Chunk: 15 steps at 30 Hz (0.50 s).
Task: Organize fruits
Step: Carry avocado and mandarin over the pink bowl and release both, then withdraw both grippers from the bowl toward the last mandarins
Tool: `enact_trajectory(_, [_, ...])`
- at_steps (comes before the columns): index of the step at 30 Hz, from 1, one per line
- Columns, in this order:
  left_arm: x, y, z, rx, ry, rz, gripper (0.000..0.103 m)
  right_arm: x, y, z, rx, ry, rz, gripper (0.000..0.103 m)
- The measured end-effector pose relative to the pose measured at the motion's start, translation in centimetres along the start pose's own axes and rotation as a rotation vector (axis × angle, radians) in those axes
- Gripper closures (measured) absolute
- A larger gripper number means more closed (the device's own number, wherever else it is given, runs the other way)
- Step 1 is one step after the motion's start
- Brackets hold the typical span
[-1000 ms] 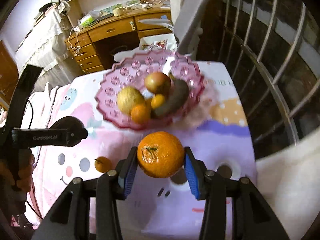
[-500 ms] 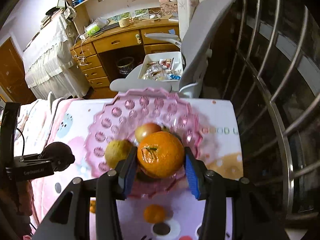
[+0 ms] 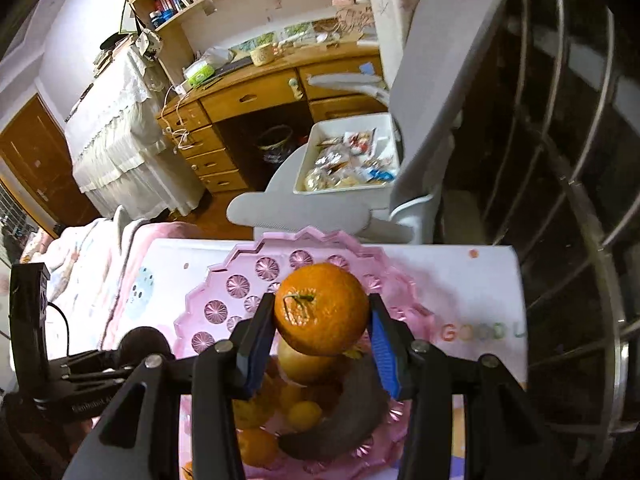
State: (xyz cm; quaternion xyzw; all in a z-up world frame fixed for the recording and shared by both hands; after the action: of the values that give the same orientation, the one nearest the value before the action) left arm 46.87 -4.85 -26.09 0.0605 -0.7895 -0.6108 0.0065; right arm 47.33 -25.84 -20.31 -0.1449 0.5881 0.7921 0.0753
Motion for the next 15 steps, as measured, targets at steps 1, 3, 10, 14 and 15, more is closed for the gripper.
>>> enact_trajectory(1, [0.0, -0.3, 0.0, -0.002, 0.000, 0.006, 0.047, 0.0, -0.5, 0.1, -0.008, -0.002, 0.013, 0.057])
enact_trajectory(3, [-0.1, -0.9, -0.2, -0.006, -0.002, 0.018, 0.047, 0.0, -1.5, 0.4, -0.024, -0.003, 0.043, 0.057])
enact_trajectory(10, [-0.4, -0.1, -1.8, 0.003, -0.068, -0.025, 0.046, 0.1, -4.1, 1.6, -0.097, -0.031, 0.105, 0.057])
enact_trajectory(14, [-0.1, 0.5, -2.1, 0.004, -0.075, -0.026, 0.041, 0.0, -4.1, 2.0, -0.144, -0.061, 0.104, 0.047])
enact_trajectory(15, [0.0, 0.8, -2.1, 0.004, -0.072, -0.029, 0.040, 0.0, -4.0, 2.1, -0.148, -0.068, 0.103, 0.046])
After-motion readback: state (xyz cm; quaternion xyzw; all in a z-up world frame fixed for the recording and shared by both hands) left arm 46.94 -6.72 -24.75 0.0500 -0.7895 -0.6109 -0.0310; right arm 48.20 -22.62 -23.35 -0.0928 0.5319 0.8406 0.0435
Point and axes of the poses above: each gripper's, at about its wrist camera, not at the fingertips, and y roughly against the way its jaws point, z to its left, x to its underside, the point moved 9 cm from there along -y, roughly the way its jaws point, and after that the axes turned 13 degrees about z, right-handed, at the moved point
